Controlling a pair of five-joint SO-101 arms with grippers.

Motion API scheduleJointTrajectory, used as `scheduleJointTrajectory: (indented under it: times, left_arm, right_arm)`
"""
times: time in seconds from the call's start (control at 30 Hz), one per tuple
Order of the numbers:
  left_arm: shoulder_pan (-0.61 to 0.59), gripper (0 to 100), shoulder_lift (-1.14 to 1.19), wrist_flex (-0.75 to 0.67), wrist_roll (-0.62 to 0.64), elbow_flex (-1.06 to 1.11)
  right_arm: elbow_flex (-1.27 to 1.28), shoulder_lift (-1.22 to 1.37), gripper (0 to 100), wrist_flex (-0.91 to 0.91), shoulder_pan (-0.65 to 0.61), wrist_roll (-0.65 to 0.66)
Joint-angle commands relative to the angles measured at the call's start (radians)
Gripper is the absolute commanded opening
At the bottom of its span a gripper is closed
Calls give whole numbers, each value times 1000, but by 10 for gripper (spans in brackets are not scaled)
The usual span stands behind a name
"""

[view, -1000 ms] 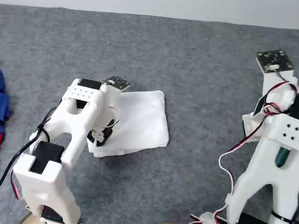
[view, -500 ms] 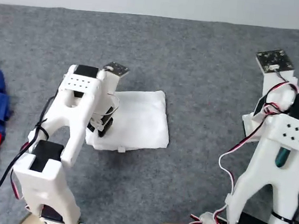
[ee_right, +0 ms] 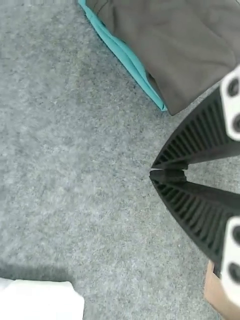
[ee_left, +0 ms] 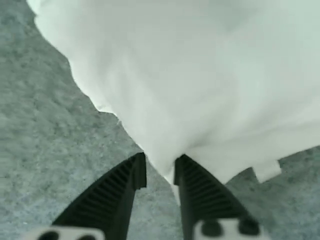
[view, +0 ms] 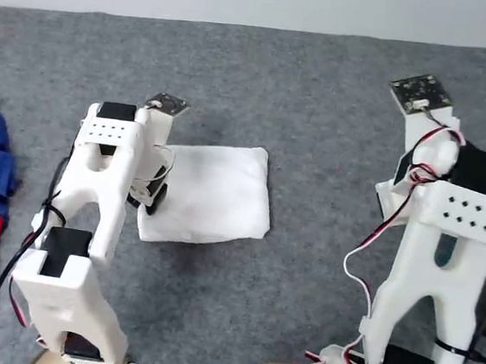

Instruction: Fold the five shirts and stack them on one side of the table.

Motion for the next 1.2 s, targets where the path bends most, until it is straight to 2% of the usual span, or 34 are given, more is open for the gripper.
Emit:
scheduleJointTrajectory:
  times: [0.0,0.23,0.43,0.7,1.0,1.1,1.17]
  left_arm:
    - [-9,47,3,-18,-44,-39]
    - [-11,47,-9,-8,-46,-39]
    - [-11,52,-66,91,-46,-113]
    - [-18,142,-155,141,-48,-139]
    - [-147,145,-160,144,-104,-139]
    - [-190,142,-163,155,-129,-143]
    - [-222,141,-163,180,-127,-157]
  right_arm:
    - [-6,-41,9,8,-22,-3]
    - [-6,-39,9,7,-22,-21]
    - [-6,-42,9,7,-22,-21]
    - [-6,-47,9,15,-22,-21]
    - [-5,-39,9,13,-24,-23]
    - [3,-38,10,2,-71,-32]
    - [20,-38,12,-39,-134,-86]
